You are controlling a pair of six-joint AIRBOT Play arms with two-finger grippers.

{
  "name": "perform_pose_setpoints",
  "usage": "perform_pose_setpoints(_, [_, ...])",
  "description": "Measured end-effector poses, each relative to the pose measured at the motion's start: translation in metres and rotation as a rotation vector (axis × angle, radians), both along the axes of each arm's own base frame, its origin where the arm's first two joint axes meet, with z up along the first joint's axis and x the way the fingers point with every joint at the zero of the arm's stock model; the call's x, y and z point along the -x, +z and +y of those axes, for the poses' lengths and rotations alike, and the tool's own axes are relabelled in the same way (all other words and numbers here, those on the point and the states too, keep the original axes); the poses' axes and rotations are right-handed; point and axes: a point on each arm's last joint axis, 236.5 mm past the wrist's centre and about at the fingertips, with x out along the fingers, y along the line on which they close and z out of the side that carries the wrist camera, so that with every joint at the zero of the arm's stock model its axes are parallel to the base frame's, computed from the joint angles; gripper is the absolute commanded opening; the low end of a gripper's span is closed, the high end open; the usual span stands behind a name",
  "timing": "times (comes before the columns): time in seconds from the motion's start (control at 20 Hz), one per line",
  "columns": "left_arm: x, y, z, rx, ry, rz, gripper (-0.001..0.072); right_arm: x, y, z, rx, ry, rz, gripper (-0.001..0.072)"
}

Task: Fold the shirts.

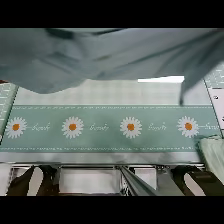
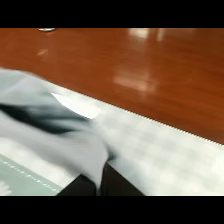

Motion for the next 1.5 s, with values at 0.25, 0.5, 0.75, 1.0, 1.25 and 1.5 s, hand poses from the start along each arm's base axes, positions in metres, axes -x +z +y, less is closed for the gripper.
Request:
perform_pose_setpoints(0.25, [0.039, 0.014, 0.007, -0.155, 0.286, -0.037, 0.0019, 0.059, -0.015, -0.049, 0.083, -0.205, 0.054, 0.0029])
perform_pose_setpoints(0.5, [0.022, -0.046, 0.028, -0.228, 0.351, 0.183, 0.0019, 0.07, -0.09, -0.064, 0.109, -0.271, 0.316, 0.0028])
perform_pose_setpoints(0.75, [-0.035, -0.17, 0.06, -0.202, 0.319, 0.546, 0.0019, 0.039, -0.221, -0.074, 0.144, -0.31, 0.64, 0.0025])
perform_pose_setpoints(1.0, [-0.093, -0.305, 0.063, -0.122, 0.211, 0.848, 0.0019, -0.018, -0.327, -0.089, 0.09, -0.427, 0.737, 0.0027])
perform_pose_setpoints(1.25, [-0.153, -0.4, 0.023, -0.122, 0.105, 0.997, 0.0019, -0.086, -0.389, -0.107, 0.002, -0.485, 0.816, 0.0029])
perform_pose_setpoints(1.5, [-0.206, -0.457, -0.007, -0.004, 0.11, 1.063, 0.002, -0.166, -0.407, -0.11, -0.141, -0.46, 0.842, 0.0029])
